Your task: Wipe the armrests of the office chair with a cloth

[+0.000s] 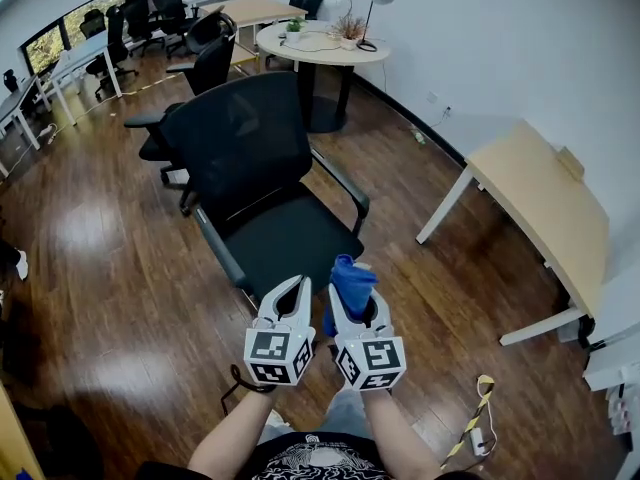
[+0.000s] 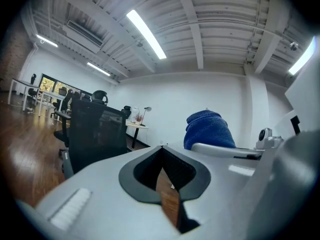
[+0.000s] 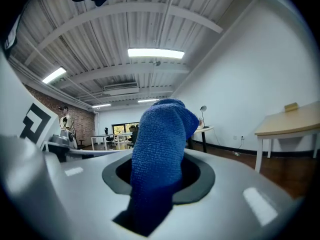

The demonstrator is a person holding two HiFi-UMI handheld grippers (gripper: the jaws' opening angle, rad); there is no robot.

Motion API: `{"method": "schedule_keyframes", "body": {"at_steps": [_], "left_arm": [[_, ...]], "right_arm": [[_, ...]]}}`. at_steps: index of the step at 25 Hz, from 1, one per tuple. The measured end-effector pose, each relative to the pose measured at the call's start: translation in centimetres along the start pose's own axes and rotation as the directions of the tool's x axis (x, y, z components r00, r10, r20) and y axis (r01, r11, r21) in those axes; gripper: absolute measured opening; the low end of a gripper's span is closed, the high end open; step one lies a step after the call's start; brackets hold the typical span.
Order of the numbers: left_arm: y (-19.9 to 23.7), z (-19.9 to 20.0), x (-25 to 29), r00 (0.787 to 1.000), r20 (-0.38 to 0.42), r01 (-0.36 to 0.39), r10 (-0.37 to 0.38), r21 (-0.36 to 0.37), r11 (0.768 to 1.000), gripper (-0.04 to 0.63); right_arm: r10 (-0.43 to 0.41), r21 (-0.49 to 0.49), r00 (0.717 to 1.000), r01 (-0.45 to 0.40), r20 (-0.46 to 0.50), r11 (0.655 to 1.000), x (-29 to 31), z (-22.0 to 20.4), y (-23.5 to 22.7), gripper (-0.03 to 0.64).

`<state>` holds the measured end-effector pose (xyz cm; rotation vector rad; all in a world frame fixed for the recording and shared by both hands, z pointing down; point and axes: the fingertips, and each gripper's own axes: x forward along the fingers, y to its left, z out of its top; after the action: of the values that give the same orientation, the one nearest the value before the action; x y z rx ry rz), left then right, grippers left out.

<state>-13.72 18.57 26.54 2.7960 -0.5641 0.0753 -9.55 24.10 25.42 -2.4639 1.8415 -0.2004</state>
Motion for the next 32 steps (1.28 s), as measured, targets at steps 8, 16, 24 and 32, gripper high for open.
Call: {"method": "schedule_keyframes", "body": {"at_steps": [8,16,24,32], "left_arm": [[-5.8,0.4,13.0,0.999,-0.003,-0.038,0.038,0.032,0.999,0.003],[-8.8,1.2,22.5,0.99,-0.002,-0.143,0.143,0.031,0.989,0.003],[-6.7,1.2,29.0,0.974,-0.02,-0.224,0.224,0.018,0.974,0.003],[-0.5,1.3,36.7,0.958,-0.023,-0.286,0.286,-0.042,0.957,0.003]], "right_arm": [[0.039,0.011,0.999,-0.039,-0.004,0.999,3.5,1.8,-13.5,0.138],[0.149,-0.007,0.989,-0.149,-0.019,0.989,7.8,4.4,-23.3,0.138],[0.271,-0.026,0.96,-0.273,-0.068,0.962,14.8,4.5,-27.0,0.138],[0.372,-0.072,0.917,-0.385,-0.144,0.92,24.8,3.2,-28.1,0.138]]}}
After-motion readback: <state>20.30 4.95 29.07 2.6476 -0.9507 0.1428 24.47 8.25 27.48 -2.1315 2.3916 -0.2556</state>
